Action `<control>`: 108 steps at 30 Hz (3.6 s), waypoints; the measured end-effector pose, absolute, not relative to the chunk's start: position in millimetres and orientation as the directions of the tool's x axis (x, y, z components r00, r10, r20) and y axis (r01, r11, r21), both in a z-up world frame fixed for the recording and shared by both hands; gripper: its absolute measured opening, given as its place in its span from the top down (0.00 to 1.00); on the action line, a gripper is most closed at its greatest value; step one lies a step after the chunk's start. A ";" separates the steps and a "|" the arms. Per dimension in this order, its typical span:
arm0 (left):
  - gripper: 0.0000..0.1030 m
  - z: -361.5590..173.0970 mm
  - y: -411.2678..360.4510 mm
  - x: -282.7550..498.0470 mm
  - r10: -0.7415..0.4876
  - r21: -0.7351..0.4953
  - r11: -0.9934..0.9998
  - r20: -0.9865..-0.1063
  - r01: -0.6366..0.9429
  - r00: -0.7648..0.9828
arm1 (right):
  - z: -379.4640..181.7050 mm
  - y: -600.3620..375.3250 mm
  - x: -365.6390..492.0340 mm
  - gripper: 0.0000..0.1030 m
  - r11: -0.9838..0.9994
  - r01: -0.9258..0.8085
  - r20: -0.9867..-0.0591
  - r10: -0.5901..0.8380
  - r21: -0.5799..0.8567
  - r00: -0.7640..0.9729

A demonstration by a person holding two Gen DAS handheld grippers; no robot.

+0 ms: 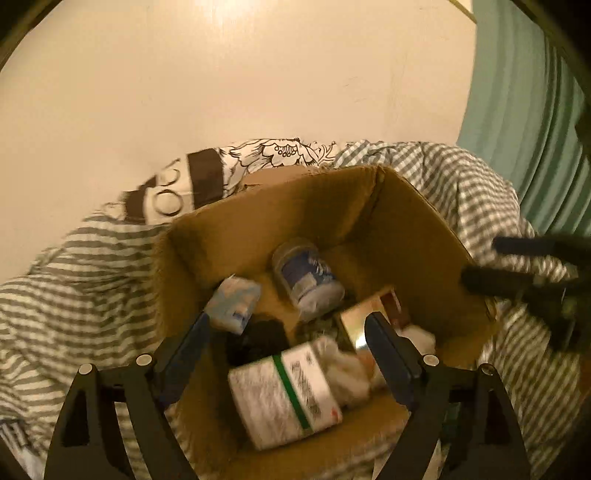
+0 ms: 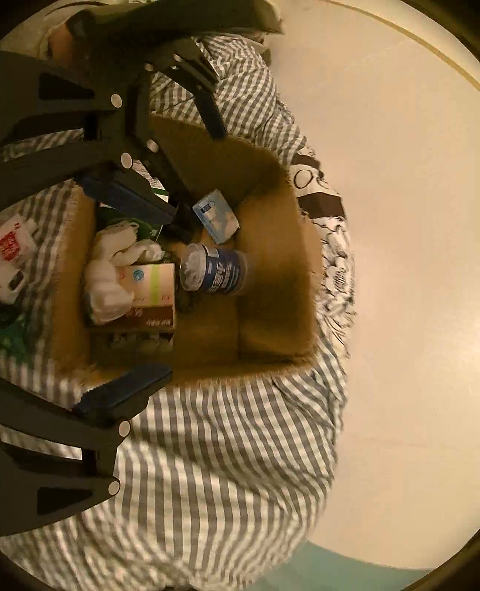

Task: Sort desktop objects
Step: 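Grasp the white hair dryer with the left tool, then lift the hair dryer with the left tool while the right tool grasps the black hair tie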

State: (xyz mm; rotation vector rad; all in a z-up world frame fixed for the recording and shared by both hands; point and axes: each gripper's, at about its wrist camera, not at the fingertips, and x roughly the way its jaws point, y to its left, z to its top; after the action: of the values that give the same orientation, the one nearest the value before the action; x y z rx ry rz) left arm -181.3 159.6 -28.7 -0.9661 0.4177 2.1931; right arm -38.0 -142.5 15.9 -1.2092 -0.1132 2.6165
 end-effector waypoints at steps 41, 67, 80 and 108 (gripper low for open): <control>0.58 -156.8 148.6 -32.7 0.464 -0.169 -0.678 -0.853 -0.715 -0.238 | -103.6 -113.4 88.6 0.36 -0.903 -0.325 -0.870 0.382 -0.280 -0.311; 0.58 -144.9 104.1 -75.6 0.489 -0.232 -0.758 -0.821 -0.609 -0.295 | -121.4 -137.6 78.2 0.72 -0.870 -0.344 -0.846 0.455 -0.354 -0.280; 0.58 -99.2 77.4 -65.6 0.521 -0.219 -0.757 -0.771 -0.616 -0.366 | -64.4 -187.5 74.3 0.84 -0.854 -0.397 -0.775 0.490 -0.336 -0.398; 0.58 -148.8 77.1 -78.1 0.481 -0.254 -0.762 -0.839 -0.596 -0.256 | -190.6 -141.3 84.8 0.93 -0.658 -0.695 -0.953 0.262 -0.292 0.152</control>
State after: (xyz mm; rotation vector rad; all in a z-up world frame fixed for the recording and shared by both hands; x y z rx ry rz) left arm -78.1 77.1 -148.8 -1.3163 0.1483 2.0570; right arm 84.8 -141.3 -190.6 -1.6785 0.4202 1.6089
